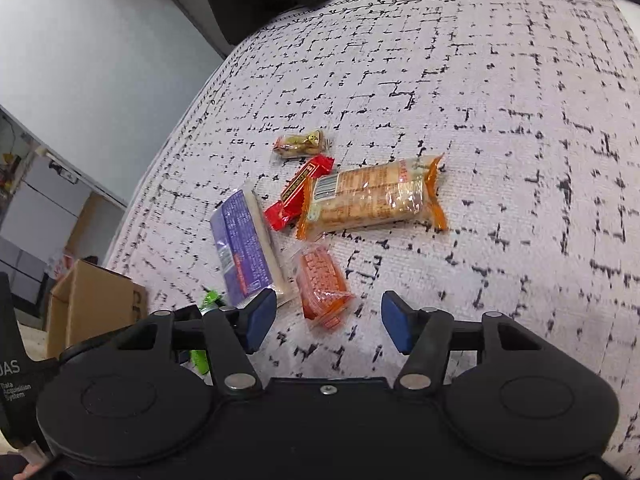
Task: Organize snacks
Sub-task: 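Grasp the lime green pack with the left tool while the right tool grasps the orange pack, then carry both packs over the cardboard box and open both tools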
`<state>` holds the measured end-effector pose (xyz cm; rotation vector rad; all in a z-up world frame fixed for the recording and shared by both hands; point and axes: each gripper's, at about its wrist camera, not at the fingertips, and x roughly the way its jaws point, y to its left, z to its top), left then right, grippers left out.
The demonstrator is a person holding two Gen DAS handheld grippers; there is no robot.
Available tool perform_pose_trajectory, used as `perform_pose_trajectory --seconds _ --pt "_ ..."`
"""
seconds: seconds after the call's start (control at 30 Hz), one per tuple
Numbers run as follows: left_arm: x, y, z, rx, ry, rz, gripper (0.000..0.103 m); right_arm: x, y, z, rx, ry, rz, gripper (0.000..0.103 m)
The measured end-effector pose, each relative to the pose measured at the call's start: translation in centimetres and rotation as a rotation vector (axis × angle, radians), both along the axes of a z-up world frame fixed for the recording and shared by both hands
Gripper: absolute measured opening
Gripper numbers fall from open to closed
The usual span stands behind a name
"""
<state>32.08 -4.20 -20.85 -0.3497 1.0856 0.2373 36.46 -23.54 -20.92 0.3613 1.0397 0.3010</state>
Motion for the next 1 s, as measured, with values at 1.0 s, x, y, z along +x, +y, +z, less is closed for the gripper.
perform_pose_trajectory --seconds 1.0 --pt "-4.7 0.9 6.5 -0.037 -0.135 0.025 0.031 -2.9 0.0 4.0 -0.055 -0.151 -0.028 0.022"
